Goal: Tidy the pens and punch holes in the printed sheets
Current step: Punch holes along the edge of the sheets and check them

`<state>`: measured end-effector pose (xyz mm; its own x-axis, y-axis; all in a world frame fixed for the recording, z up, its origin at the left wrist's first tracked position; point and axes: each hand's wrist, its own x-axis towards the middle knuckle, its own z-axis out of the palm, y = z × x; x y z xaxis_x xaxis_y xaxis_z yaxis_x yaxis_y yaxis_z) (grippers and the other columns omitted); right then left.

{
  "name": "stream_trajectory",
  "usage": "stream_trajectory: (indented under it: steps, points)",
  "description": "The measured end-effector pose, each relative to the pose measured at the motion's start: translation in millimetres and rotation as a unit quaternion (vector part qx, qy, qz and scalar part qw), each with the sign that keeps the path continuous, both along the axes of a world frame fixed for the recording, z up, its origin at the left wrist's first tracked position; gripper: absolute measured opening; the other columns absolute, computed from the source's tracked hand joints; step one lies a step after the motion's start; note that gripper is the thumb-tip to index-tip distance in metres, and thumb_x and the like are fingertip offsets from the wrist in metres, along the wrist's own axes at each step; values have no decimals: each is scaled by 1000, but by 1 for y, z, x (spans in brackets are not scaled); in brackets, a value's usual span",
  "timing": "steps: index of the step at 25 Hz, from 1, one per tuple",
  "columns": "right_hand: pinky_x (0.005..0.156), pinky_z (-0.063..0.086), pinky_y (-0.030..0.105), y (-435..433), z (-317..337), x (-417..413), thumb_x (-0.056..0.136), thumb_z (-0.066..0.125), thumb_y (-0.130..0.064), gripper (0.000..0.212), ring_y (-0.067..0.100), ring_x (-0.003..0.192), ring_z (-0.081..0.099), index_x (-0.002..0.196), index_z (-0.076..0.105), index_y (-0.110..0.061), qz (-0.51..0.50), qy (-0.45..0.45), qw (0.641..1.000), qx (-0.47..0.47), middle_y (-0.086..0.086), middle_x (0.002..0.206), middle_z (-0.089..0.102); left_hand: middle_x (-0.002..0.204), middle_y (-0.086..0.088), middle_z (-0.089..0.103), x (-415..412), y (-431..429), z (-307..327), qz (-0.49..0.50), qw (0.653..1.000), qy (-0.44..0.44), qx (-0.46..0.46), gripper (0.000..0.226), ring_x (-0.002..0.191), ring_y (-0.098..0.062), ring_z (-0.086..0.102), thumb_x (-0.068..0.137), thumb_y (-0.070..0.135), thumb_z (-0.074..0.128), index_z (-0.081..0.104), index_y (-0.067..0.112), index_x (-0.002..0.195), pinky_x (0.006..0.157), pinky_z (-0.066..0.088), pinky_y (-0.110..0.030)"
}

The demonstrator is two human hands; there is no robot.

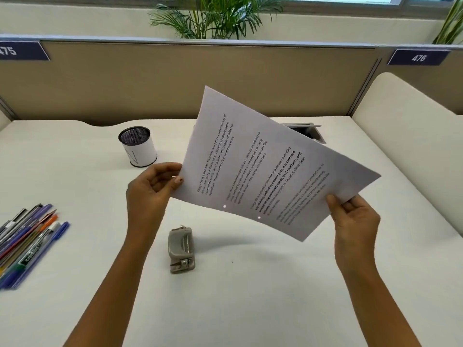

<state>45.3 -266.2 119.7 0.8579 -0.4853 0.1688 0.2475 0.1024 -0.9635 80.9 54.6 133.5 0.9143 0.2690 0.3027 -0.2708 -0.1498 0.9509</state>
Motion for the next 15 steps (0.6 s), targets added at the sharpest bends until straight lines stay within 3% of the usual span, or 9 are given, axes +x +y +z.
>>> stream_trajectory:
  steps: [6, 11, 15]
  points:
    - [77, 49, 10, -15, 6, 7, 89, 60, 4, 31, -2, 82, 65, 92, 66, -26, -24, -37, 997, -67, -19, 86, 73, 97, 10, 70, -1, -29, -9, -19, 999, 18, 47, 36, 85, -2, 68, 81, -3, 69, 62, 26, 100, 81, 53, -14]
    - [80, 51, 11, -23, 1, 10, 90, 60, 1, 23, 0, 84, 65, 99, 65, -19, -51, -24, 994, -91, -19, 88, 72, 93, 6, 71, 0, -36, -21, 27, 997, 29, 61, 21, 84, 6, 66, 87, 3, 65, 64, 19, 100, 82, 51, -11]
    - [70, 47, 7, -22, -7, 9, 90, 60, -2, 15, -3, 74, 60, 99, 62, -14, -70, -7, 989, -131, -23, 78, 68, 79, 22, 70, -5, -41, -25, 58, 998, 5, 32, 26, 75, 5, 62, 86, 2, 64, 65, 27, 88, 73, 46, -7]
